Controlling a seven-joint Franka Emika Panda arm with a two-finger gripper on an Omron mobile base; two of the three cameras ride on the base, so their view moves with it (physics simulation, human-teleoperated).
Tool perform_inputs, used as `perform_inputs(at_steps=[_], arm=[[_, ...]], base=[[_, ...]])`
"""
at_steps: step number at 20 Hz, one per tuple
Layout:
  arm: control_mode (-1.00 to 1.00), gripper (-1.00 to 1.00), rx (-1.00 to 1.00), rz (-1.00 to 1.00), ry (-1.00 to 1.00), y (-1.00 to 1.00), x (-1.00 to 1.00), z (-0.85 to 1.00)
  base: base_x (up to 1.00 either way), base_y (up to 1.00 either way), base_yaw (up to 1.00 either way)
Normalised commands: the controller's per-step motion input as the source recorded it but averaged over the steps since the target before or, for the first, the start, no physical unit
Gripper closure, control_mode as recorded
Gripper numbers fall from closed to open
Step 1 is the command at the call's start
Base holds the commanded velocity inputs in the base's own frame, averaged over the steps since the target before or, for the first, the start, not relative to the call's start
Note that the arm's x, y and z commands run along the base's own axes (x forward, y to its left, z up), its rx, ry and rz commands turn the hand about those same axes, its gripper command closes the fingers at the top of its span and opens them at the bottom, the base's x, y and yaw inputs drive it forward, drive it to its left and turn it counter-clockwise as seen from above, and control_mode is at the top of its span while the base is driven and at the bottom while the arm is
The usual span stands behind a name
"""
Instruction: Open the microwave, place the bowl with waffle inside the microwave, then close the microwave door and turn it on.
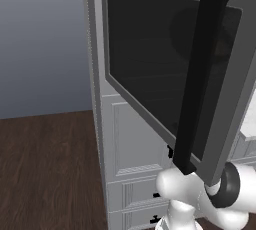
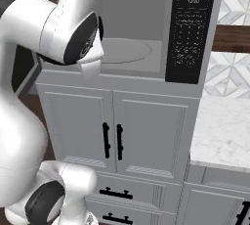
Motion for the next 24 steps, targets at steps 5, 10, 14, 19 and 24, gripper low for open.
perform_inputs(at_steps=[5, 10, 14, 19, 24], arm=[[-1.0, 1.0, 0.01, 0.0, 0.01, 0.0, 0.54, -0.29], [-1.0, 1.0, 0.02, -0.01, 0.0, 0.0, 0.79, -0.35], [-1.0, 1.0, 0.01, -0.02, 0.0, 0.0, 0.8, -0.44], [-1.0, 1.0, 0.03, -0.05, 0.0, 0.07, 0.82, 0.0], [-1.0, 1.0, 0.01, -0.1, 0.02, 0.29, 0.98, -0.03]], base=[[0.0, 0.0, 0.0], [0.0, 0.0, 0.0], [0.0, 0.0, 0.0], [0.0, 0.0, 0.0], [0.0, 0.0, 0.0]])
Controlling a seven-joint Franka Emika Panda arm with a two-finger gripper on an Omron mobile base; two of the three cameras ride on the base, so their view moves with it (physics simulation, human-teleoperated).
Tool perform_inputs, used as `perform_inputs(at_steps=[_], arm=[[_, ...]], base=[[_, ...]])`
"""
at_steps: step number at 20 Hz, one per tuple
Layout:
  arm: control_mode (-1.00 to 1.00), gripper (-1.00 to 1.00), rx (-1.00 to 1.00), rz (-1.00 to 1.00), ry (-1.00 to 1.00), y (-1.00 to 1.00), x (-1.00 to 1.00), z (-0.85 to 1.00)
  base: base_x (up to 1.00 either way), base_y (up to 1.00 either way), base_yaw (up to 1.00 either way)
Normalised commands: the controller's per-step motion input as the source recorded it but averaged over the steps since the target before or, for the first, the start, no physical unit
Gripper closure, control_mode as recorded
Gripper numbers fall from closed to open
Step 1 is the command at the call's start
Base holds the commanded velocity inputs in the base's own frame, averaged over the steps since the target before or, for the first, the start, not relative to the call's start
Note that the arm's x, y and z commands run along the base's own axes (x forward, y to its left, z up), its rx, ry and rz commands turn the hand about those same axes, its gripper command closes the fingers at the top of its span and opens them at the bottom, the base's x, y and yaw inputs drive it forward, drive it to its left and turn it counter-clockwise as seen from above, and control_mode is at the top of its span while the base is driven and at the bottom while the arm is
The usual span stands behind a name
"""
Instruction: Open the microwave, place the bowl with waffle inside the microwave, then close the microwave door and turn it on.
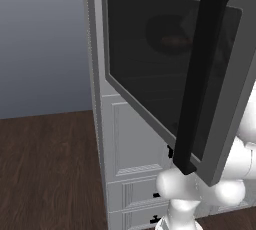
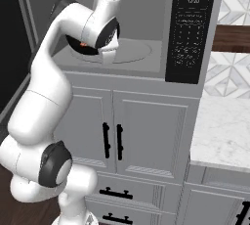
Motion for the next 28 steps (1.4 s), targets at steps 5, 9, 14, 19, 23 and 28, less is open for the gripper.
perform_inputs(at_steps=[5, 9, 14, 19, 23, 28], arm=[[-1.0, 1.0, 0.05, -0.06, 0.03, 0.05, 0.96, -0.29], [-1.0, -1.0, 0.01, 0.0, 0.01, 0.0, 0.72, -0.27], [-1.0, -1.0, 0.0, 0.0, -0.01, 0.0, 0.06, -0.12], [-1.0, -1.0, 0.0, 0.0, -0.05, -0.25, -0.63, -0.06], [-1.0, -1.0, 0.08, -0.03, -0.21, -0.71, -1.0, 0.0], [-1.0, -1.0, 0.06, -0.03, -0.3, -0.8, -1.0, 0.0]], base=[[0.0, 0.0, 0.0], [0.0, 0.0, 0.0], [0.0, 0.0, 0.0], [0.0, 0.0, 0.0], [0.0, 0.0, 0.0], [0.0, 0.0, 0.0]])
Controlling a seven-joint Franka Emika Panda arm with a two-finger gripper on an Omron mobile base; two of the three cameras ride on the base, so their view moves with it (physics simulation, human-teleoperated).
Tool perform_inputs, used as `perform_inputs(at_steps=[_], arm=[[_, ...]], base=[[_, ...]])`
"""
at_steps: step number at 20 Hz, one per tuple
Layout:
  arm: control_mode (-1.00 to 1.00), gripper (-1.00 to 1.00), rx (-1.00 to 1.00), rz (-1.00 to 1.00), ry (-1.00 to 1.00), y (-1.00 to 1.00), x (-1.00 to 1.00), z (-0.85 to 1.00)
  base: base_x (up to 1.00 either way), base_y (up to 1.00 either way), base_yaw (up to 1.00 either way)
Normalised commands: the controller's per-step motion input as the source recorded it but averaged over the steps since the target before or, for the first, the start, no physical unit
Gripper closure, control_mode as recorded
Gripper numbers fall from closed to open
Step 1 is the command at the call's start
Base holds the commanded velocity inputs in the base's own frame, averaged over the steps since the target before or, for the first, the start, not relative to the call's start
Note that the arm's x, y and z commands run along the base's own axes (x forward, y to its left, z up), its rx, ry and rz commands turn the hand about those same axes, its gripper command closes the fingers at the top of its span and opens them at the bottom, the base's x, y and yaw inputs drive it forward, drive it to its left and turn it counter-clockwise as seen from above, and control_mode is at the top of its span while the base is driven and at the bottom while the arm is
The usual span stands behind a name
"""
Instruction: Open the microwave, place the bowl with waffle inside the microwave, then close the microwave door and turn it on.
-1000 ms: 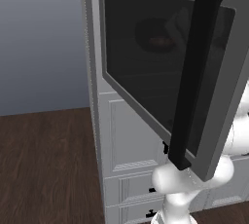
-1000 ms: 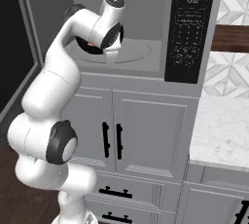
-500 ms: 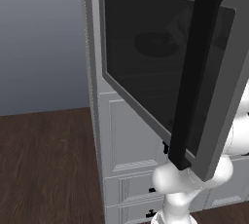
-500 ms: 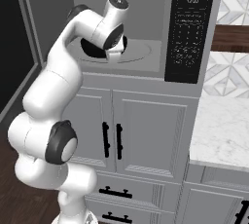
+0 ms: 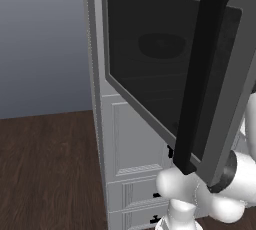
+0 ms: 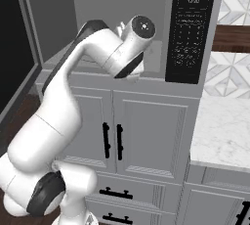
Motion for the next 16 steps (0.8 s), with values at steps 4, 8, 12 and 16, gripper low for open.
perform_inputs(at_steps=[4, 8, 12, 16], arm=[[-1.0, -1.0, -0.16, 0.0, -0.06, -0.58, -1.0, -0.59], [-1.0, -1.0, -0.39, 0.02, 0.0, -0.3, -1.0, -0.98], [-1.0, -1.0, -0.48, 0.04, 0.01, -0.22, -1.0, -0.76], [-1.0, -1.0, -0.49, 0.07, 0.0, -0.11, -1.0, -0.52]], base=[[0.0, 0.0, 0.0], [0.0, 0.0, 0.0], [0.0, 0.0, 0.0], [0.0, 0.0, 0.0]])
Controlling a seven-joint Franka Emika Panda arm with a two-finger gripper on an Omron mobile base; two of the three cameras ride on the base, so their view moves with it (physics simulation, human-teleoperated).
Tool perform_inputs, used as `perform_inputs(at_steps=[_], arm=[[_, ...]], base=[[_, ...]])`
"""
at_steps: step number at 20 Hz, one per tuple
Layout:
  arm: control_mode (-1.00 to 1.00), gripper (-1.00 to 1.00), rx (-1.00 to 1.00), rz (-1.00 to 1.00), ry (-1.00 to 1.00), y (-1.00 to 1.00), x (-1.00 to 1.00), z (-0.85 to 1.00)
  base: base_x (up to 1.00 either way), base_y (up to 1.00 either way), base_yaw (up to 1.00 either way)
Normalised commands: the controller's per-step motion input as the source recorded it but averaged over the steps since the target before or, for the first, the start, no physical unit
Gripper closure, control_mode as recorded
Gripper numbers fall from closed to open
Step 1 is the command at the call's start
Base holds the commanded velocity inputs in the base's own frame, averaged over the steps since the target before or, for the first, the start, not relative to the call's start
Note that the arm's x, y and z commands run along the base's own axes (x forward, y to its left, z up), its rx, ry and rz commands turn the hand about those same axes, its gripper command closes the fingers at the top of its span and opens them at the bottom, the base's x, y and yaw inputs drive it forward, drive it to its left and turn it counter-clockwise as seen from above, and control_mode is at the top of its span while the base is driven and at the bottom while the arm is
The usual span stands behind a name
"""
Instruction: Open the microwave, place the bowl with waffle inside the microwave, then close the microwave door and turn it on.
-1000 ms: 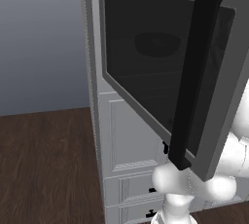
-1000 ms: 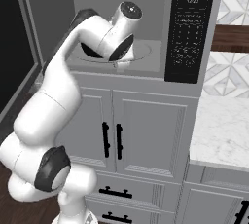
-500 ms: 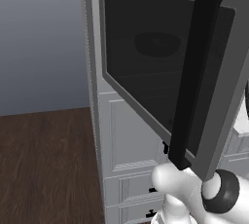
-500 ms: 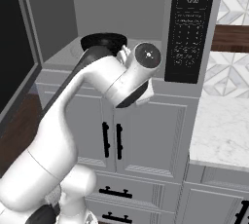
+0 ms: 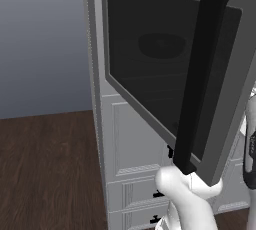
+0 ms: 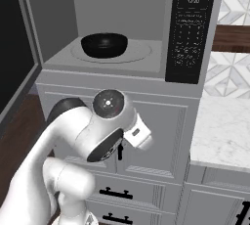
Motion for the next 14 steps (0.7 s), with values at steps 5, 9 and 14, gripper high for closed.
perform_inputs(at_steps=[5, 9, 14], arm=[[-1.0, -1.0, -0.38, 0.14, -0.03, 0.35, -1.0, 0.07], [-1.0, -1.0, -0.26, 0.17, 0.0, 0.19, -1.0, 0.59], [-1.0, -1.0, -0.3, 0.2, 0.01, 0.72, -1.0, 0.16]], base=[[0.0, 0.0, 0.0], [0.0, 0.0, 0.0], [0.0, 0.0, 0.0]])
